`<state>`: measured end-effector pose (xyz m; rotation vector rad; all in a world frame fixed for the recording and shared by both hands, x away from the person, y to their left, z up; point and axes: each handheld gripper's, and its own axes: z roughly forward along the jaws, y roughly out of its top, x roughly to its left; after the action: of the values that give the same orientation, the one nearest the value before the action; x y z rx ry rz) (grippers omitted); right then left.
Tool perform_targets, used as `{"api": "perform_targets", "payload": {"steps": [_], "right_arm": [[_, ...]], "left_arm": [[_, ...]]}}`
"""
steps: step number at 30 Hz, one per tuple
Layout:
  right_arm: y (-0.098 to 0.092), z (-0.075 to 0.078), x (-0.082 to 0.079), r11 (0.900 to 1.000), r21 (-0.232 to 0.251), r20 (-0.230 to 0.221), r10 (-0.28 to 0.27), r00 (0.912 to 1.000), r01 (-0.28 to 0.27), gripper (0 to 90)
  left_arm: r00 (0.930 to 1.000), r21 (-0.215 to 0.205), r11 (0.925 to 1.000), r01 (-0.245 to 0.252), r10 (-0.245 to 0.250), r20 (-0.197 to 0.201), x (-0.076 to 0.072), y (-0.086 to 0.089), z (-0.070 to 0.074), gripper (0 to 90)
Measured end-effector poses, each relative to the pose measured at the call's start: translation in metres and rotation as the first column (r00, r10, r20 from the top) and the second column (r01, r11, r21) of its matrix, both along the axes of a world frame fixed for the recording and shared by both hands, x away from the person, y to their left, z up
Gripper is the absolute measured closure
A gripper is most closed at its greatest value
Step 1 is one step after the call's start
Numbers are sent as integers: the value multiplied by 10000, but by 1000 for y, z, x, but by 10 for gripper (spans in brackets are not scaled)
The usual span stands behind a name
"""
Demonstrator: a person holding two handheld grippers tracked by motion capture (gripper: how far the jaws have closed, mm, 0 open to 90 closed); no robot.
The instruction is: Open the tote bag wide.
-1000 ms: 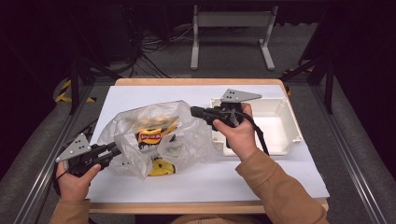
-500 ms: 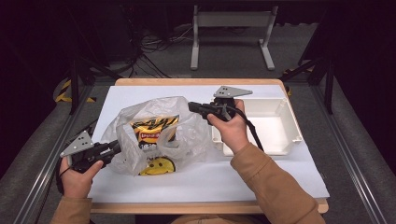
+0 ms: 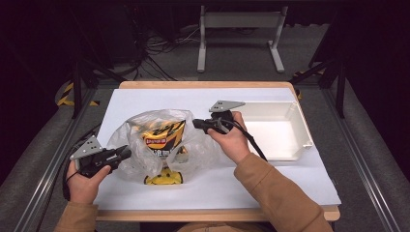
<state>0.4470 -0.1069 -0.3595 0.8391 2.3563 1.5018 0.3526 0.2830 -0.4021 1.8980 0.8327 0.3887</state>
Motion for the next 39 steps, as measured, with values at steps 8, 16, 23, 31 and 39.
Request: {"api": "perform_targets", "payload": {"steps": [8,16,23,31,39], "right_arm": [[-3,-15,5,9983,-527,-540,-284,9981,255,890],[-4,-25,6,9952,-957,-1181,-338,9924,225,865],[-12,-16,-2,9990,-365,-566,-260,9981,240,692],[-29,3,-23,9979,627,627,-194,9978,155,513],[-50,16,-45,9954,938,1276,-337,9913,218,488]], "left_arm": [[9965,354,9989,-296,322,-775,11,1,-16,780],[9969,286,9993,-240,261,-741,6,2,-16,713],[9995,-14,10000,-33,32,-303,-9,4,-7,395],[9968,-590,9981,-199,244,756,-32,6,21,299],[9948,-917,9957,-135,225,989,-43,-4,42,265]]}}
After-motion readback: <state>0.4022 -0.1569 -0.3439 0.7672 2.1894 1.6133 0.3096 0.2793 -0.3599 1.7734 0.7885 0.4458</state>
